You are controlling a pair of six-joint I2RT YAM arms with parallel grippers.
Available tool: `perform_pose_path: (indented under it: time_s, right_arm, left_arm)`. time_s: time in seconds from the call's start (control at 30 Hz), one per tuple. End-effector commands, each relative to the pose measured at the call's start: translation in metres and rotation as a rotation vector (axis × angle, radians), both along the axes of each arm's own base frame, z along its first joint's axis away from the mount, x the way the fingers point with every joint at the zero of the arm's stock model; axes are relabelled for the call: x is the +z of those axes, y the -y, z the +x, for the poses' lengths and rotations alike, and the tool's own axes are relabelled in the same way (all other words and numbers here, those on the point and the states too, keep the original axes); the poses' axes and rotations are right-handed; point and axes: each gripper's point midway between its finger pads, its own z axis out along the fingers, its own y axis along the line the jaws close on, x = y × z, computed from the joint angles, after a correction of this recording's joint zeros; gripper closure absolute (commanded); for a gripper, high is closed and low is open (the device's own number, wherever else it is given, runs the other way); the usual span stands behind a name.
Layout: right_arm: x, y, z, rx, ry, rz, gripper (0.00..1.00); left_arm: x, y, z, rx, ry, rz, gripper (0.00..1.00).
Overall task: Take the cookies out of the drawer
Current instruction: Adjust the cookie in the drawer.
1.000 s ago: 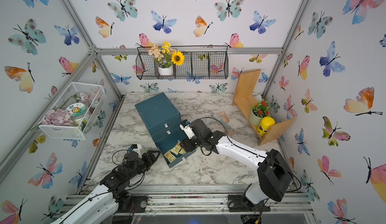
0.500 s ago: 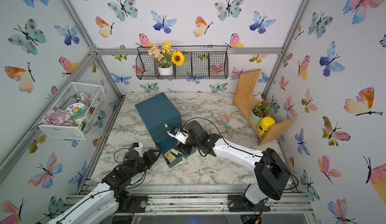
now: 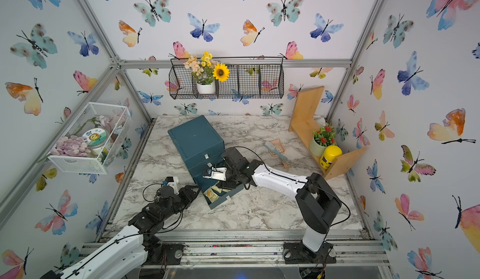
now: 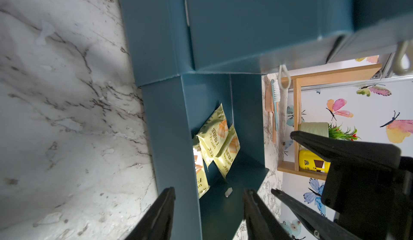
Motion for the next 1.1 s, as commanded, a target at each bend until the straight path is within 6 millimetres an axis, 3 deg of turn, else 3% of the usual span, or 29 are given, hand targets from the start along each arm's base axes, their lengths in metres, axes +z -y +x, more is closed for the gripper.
perform_pose_path:
  time_s: [0.0,0.2,1.07]
  right_arm:
    - [-0.007,-0.004,-0.008,0.095,-0.005,-0.035,0.39]
    - [-0.019,-0.008,-0.015,0.189,-0.006,-0.055,0.39]
    - [-0.075,-0.043,-0.037,0.222,-0.199,-0.087,0.39]
  left_arm:
    - [0.0,0.006,-0.003,-0.032,0.0,-0.021,0.49]
    - [-0.005,0.006,-0.004,-0.029,-0.017,-0.016,0.53]
    - [-0.022,0.006,-0.003,-0.022,-0.058,-0.001,0.6]
